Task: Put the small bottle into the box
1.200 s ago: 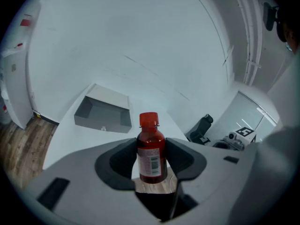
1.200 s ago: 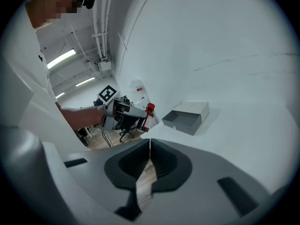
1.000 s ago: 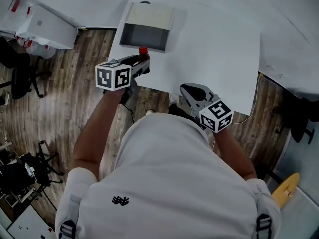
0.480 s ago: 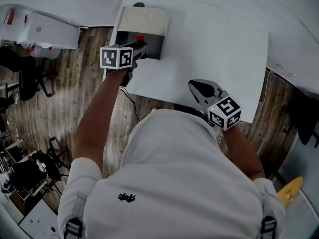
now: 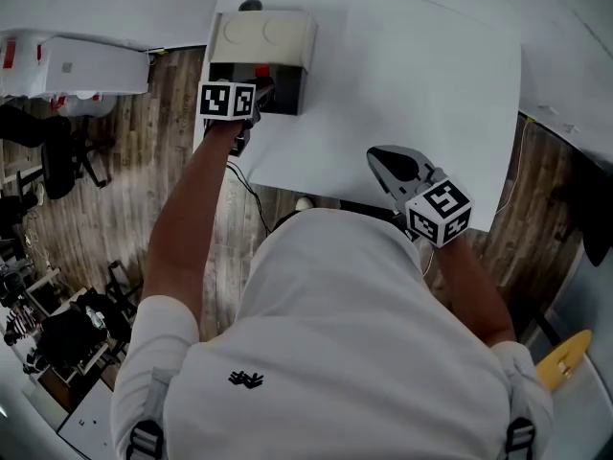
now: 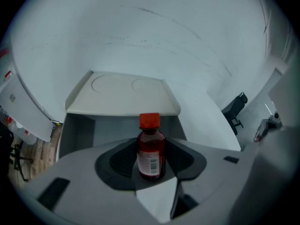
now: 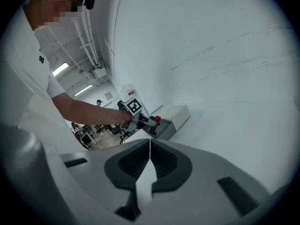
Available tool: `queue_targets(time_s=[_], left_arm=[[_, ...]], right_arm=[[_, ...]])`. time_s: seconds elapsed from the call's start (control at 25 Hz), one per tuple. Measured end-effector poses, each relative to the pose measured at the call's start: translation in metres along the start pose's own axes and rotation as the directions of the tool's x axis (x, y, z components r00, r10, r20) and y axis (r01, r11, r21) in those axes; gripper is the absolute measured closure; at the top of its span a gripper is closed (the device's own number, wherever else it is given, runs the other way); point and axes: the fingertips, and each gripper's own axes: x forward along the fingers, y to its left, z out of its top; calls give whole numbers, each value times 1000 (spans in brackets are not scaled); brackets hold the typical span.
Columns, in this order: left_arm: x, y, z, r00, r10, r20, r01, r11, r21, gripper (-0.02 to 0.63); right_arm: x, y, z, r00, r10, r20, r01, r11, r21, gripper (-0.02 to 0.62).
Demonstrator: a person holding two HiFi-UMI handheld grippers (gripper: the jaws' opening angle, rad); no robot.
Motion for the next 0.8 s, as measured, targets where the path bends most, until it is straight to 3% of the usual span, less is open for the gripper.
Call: queue_targets(time_s=[0.48,0.8], left_arm=[[26,6,-19,983,72,-171,-69,997,22,411],[30,6,-24,973,93,-211,-90,996,25,411]], right_arm=[[-3,-12,-9,1000,8,-6,-7,999,45,586],[-3,-16,-10,1000,12,-1,-12,998,54,586]])
